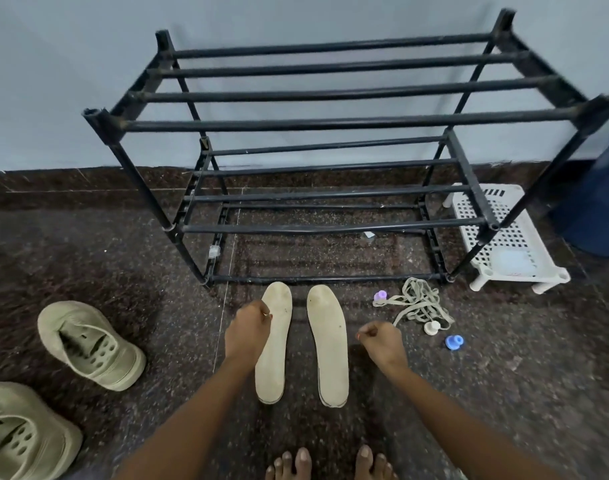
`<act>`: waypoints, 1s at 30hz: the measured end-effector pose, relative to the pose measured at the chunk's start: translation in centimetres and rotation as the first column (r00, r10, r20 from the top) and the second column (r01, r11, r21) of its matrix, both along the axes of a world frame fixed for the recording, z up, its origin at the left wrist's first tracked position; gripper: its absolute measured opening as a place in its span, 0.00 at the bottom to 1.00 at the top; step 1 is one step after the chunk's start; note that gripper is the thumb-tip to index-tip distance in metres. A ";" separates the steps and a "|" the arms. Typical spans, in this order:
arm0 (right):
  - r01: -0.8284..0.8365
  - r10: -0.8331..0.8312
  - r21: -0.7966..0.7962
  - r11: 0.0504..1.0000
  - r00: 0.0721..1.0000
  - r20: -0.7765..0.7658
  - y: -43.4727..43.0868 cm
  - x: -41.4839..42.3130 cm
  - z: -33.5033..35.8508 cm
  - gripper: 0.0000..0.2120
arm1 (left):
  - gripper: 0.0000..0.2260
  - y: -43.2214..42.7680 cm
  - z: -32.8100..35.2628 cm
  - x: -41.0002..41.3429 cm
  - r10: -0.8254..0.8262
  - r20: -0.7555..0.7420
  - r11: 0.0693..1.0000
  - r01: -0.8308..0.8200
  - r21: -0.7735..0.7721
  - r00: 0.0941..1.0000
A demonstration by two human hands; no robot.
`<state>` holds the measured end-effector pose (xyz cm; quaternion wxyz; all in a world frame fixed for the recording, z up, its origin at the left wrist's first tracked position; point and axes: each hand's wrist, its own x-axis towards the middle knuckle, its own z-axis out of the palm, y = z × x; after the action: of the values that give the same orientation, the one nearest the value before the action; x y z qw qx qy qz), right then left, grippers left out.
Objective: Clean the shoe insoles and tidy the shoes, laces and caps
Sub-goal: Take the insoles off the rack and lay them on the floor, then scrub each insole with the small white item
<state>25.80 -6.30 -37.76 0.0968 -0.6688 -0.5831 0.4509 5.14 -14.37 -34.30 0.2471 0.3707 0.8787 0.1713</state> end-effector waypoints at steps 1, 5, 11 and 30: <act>-0.002 0.002 0.023 1.000 1.000 -0.003 0.2 0.2 0.9 0.11 | 0.07 0.2 0.8 0.1 -0.011 -0.007 1.000 0.011 0.020 1.000; -0.017 0.017 0.095 0.995 1.000 -0.004 0.8 1.3 4.0 0.14 | 0.07 0.7 3.5 0.6 -0.047 -0.035 0.994 0.050 0.098 0.998; -0.012 0.013 0.151 0.988 1.000 -0.009 0.6 3.4 6.3 0.11 | 0.05 1.1 5.7 2.0 -0.075 -0.033 0.979 0.080 0.185 0.997; 0.360 -0.365 0.192 0.913 0.931 -0.009 10.9 15.8 1.1 0.09 | 0.04 12.8 1.1 11.7 -0.503 -0.072 0.855 0.508 0.103 0.861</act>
<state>41.62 4.62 -36.66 0.2343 -0.7591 -0.4906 0.3581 16.80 -1.54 -33.22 0.2423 0.6059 0.7439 0.1443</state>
